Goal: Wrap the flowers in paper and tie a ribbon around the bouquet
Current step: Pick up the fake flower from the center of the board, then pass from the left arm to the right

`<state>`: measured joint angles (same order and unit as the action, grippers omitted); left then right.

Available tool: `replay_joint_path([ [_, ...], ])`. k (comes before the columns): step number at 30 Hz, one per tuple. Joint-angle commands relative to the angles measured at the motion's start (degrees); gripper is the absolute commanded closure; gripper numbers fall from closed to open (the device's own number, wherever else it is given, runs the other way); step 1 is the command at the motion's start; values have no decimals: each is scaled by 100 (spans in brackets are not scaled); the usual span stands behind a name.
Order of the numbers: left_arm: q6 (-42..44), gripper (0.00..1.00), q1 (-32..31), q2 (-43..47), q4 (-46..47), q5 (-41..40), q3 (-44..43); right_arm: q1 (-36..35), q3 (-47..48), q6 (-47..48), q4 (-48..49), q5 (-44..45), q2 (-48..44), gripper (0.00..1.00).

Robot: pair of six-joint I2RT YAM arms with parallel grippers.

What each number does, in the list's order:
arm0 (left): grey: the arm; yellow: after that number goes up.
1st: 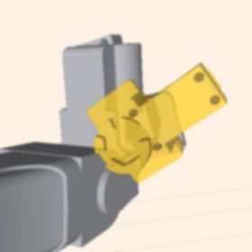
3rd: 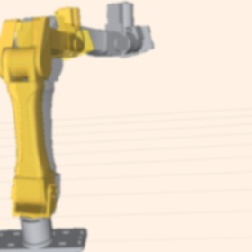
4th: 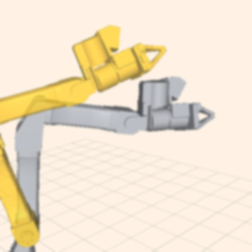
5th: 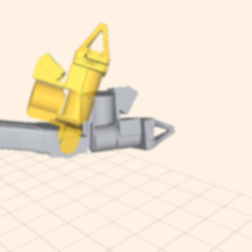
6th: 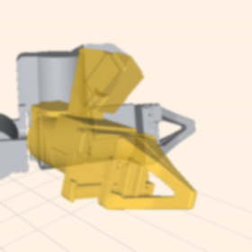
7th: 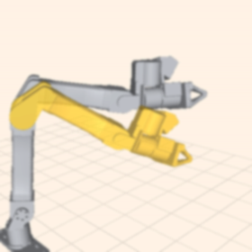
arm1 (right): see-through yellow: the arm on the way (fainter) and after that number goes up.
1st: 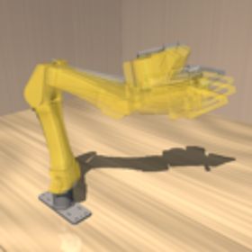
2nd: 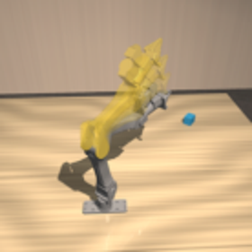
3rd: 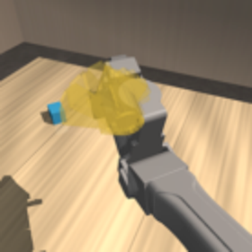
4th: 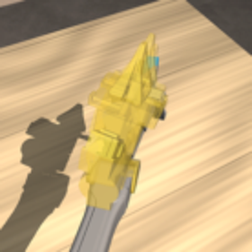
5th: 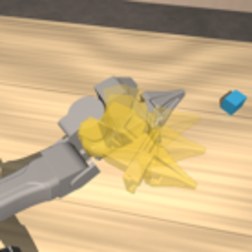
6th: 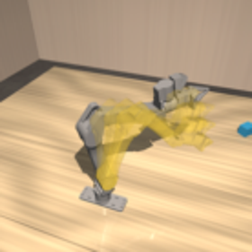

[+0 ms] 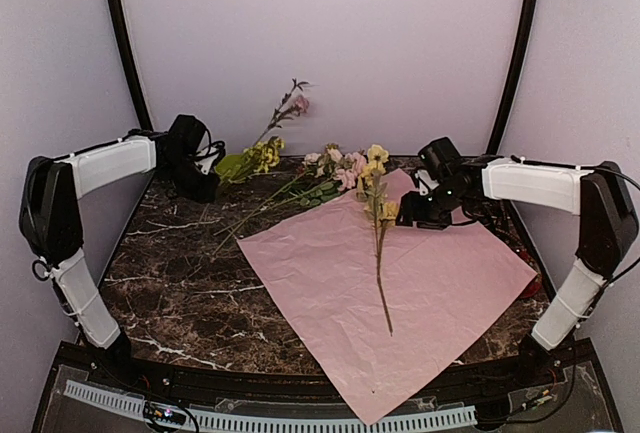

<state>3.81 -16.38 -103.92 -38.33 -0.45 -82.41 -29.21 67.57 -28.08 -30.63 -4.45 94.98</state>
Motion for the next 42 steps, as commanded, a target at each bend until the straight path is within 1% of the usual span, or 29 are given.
replay_joint_path([
  [1, 74, 100, -197, 988, 1020, 484, 527, -94, 208, 125, 46, 157, -198, 42],
  [3, 36, 100, -335, 1366, 1540, 695, 796, -178, 160, 217, 302, 94, -320, 42],
  [4, -21, 100, -390, 1522, 1762, 835, 906, -234, 146, 273, 445, 54, -521, 42],
  [6, -131, 100, -452, 1759, 2073, 1177, 1067, -412, 178, 397, 661, 22, -695, 42],
  [8, -137, 100, -497, 1853, 2090, 1298, 1066, -542, 253, 465, 800, 72, -790, 41],
  [10, -114, 100, -531, 1858, 1932, 1159, 984, -606, 314, 484, 920, 23, -822, 41],
  [12, -155, 100, -541, 1882, 1865, 1076, 1008, -685, 333, 557, 1132, -183, -831, 41],
  [14, -195, 100, -583, 1928, 1869, 1146, 1104, -791, 352, 666, 1462, -614, -820, 41],
  [15, -189, 100, -627, 1947, 1893, 1181, 1179, -886, 347, 693, 1801, -904, -815, 41],
  [18, -177, 100, -811, 2026, 2057, 1025, 1418, -1240, 398, 603, 3378, -1999, -609, 39],
  [19, -203, 100, -839, 2048, 2103, 1006, 1480, -1339, 551, 497, 3805, -2159, -456, 39],
  [21, -267, 100, -862, 2061, 2143, 1001, 1544, -1426, 1059, 453, 4548, -2184, 140, 39],
  [22, -293, 100, -861, 2060, 2136, 1007, 1565, -1429, 1311, -237, 4848, -2147, 539, 42],
  [24, -330, 100, -889, 2079, 2128, 983, 1601, -1437, 1844, -875, 5310, -2081, 1138, 45],
  [26, -369, 100, -925, 2117, 2151, 945, 1662, -1446, 2338, -1326, 5482, -1964, 1658, 46],
  [29, -350, 100, -989, 2173, 2187, 955, 1746, -1466, 2888, -1702, 5593, -1937, 2213, 45],
  [35, -330, 100, -1043, 2145, 2181, 949, 1851, -1561, 3655, -1811, 5618, -1855, 2764, 45],
  [37, -328, 100, -1051, 2133, 2171, 940, 1867, -1561, 3873, -1860, 5459, -1710, 2950, 45],
  [39, -337, 100, -1057, 2137, 2171, 948, 1879, -1561, 4127, -1947, 5384, -1756, 3190, 46],
  [40, -331, 100, -1059, 2136, 2173, 978, 1878, -1566, 4257, -2011, 5352, -1840, 3302, 47],
  [42, -298, 100, -1071, 2139, 2153, 1006, 1875, -1570, 4525, -2103, 5289, -1929, 3517, 53],
])
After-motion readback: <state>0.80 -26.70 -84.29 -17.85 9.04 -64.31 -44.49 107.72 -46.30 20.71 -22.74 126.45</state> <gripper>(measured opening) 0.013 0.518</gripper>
